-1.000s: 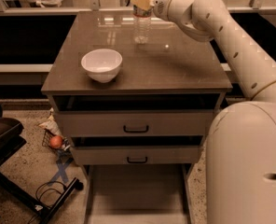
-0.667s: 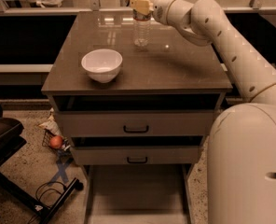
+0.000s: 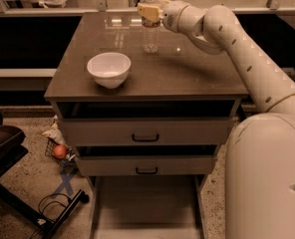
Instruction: Pick water bottle from bottom drawer and place on counter
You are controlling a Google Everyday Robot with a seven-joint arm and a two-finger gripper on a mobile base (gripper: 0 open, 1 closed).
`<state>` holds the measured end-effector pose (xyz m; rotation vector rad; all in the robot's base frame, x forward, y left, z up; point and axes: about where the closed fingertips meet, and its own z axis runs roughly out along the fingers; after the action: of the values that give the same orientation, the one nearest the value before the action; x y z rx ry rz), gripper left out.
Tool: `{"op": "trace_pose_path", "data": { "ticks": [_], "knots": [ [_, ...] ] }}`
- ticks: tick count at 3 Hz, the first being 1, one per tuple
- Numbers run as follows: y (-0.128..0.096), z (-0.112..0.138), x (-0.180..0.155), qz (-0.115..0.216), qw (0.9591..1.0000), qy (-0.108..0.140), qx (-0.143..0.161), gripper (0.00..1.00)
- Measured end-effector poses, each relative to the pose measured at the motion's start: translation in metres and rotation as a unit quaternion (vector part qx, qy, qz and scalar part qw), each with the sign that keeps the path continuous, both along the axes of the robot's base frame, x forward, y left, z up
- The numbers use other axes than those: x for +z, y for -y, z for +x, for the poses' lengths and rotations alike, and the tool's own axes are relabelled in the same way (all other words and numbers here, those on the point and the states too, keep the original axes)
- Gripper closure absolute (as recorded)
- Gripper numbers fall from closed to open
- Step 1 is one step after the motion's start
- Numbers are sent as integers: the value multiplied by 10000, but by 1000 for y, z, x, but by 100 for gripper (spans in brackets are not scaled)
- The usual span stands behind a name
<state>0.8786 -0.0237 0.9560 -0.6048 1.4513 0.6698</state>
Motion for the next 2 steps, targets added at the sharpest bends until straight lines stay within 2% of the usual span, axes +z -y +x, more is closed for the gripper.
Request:
{"op": "trace_pose_path", "data": {
  "ticks": [2],
  "knots": [
    [-3, -1, -2, -26, 10000, -55, 42, 100]
  ]
}}
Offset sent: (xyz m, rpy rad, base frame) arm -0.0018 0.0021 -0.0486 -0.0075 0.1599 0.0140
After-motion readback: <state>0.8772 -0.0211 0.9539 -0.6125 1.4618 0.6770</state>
